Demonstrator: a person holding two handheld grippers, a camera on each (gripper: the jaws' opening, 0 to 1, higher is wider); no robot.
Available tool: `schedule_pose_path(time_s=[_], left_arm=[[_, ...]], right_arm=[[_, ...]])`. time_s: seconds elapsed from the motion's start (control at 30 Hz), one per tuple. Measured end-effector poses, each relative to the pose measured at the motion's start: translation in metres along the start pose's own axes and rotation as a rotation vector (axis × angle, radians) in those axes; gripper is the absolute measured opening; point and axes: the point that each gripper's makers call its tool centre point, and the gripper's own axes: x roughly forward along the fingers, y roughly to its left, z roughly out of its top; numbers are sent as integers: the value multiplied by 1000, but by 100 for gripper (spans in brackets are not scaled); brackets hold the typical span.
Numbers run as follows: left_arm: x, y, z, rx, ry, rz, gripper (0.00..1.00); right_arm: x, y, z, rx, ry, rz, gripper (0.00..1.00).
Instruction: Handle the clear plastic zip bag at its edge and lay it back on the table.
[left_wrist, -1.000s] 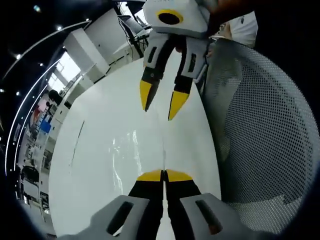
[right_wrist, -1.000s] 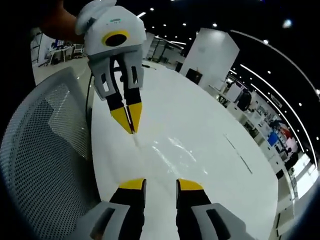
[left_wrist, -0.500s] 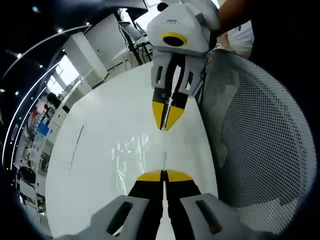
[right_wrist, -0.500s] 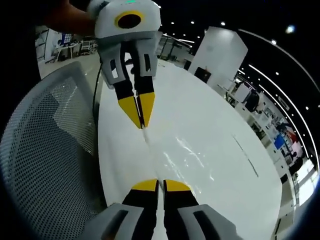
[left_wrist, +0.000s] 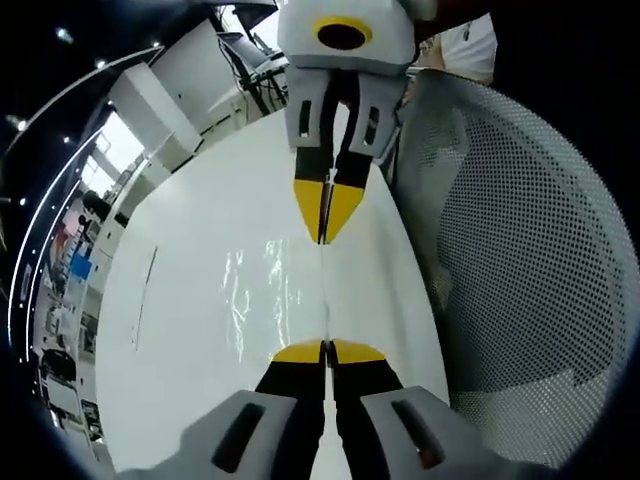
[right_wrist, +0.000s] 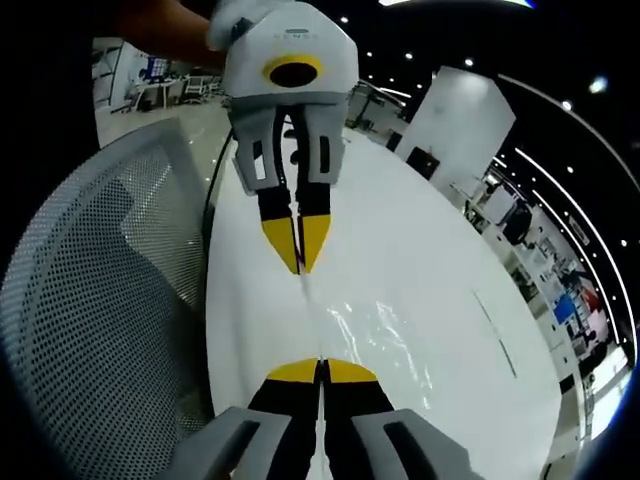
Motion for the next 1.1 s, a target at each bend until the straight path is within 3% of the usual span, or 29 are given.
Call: schedule_pose_path(time_s=[0.23,0.43,1.1], left_arm=[[1,5,-1,9,13,4,0],[0,6,2,25,14,6,0],[-1,2,14,21,16,-20,0]], right_arm=[[0,-1,1,11,1,9,0],[6,4,17,-7,-36,29,6],[27,9,44,-49,-79,62,2]])
